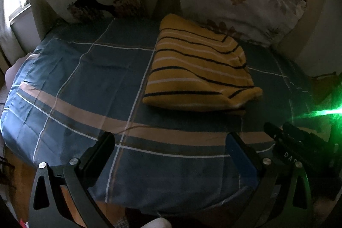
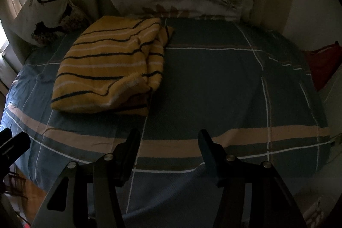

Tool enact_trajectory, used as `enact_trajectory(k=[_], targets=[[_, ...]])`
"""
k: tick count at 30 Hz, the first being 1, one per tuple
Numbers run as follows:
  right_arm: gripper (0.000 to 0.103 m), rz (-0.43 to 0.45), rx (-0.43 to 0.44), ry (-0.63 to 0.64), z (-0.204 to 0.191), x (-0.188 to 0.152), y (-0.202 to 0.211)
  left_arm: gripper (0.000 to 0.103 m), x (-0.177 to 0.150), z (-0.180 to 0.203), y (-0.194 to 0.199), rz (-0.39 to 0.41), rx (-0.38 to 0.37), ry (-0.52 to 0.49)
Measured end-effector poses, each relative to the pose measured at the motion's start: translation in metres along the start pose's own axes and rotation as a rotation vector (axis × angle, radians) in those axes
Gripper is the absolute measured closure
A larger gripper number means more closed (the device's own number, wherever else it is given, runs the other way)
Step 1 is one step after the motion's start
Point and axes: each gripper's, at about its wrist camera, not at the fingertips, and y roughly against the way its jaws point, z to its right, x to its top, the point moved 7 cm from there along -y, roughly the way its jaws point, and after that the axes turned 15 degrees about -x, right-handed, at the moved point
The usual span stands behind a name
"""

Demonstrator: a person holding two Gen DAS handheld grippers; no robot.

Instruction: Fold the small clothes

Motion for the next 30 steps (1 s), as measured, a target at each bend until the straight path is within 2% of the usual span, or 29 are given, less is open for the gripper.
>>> enact_trajectory(k=[15,30], targets=[[0.039,0.042,0.001,0.034,-0.012,0.008,0.008,0.0,0.001,0.0,0.009,0.026,0.01,-0.007],[0.038,0.034,-0.007,0.015,-0.003,0.009,0.001,0.0,0.0,0.014,0.002,0.013,0.011,-0.015]])
